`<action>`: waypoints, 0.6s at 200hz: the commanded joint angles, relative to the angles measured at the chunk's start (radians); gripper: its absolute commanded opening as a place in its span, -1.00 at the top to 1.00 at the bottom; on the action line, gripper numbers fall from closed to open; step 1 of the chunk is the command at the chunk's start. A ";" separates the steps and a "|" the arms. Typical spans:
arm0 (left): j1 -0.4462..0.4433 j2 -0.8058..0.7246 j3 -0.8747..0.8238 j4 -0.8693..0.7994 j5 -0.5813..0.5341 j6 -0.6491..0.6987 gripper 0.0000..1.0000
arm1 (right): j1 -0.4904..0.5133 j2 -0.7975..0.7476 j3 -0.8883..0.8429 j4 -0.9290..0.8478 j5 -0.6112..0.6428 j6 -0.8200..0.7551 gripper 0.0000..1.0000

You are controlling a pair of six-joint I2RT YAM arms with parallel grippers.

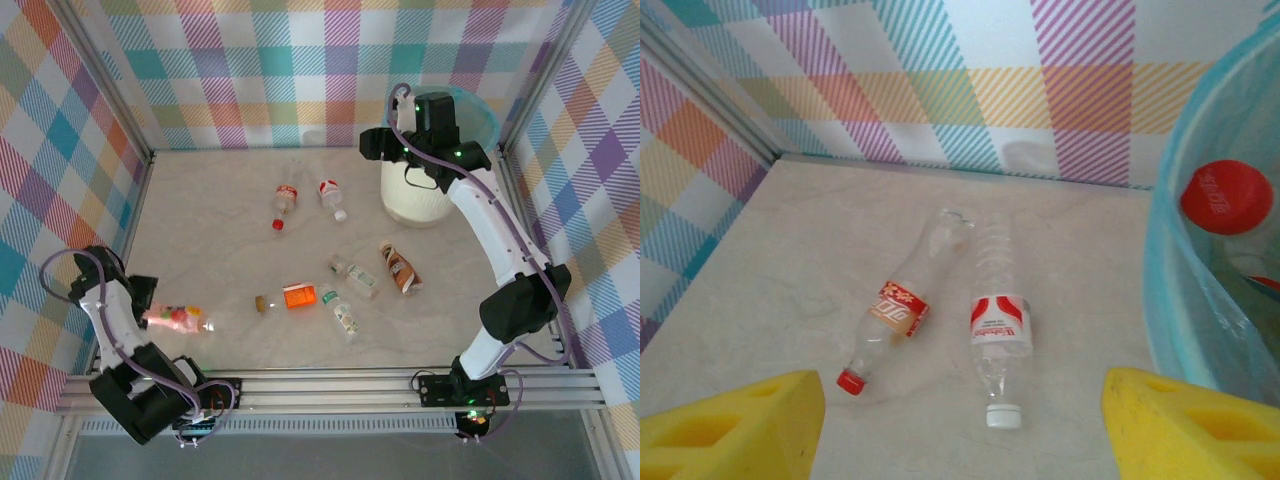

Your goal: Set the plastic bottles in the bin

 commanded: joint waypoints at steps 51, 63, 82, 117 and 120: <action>-0.105 0.022 0.197 -0.040 0.038 0.044 -0.89 | 0.061 0.007 0.038 0.013 -0.084 0.010 -0.46; -0.105 0.042 0.152 -0.007 0.083 0.028 -0.96 | 0.061 0.001 0.020 0.016 -0.081 0.005 -0.47; -0.112 0.114 0.094 0.045 0.182 0.006 -1.00 | 0.061 0.000 0.014 0.012 -0.078 -0.004 -0.47; -0.172 0.191 0.043 0.210 0.235 -0.021 -1.00 | 0.061 0.003 0.012 0.008 -0.097 -0.007 -0.47; -0.180 0.201 0.045 0.222 0.232 -0.023 -1.00 | 0.061 0.004 0.012 0.008 -0.098 -0.007 -0.47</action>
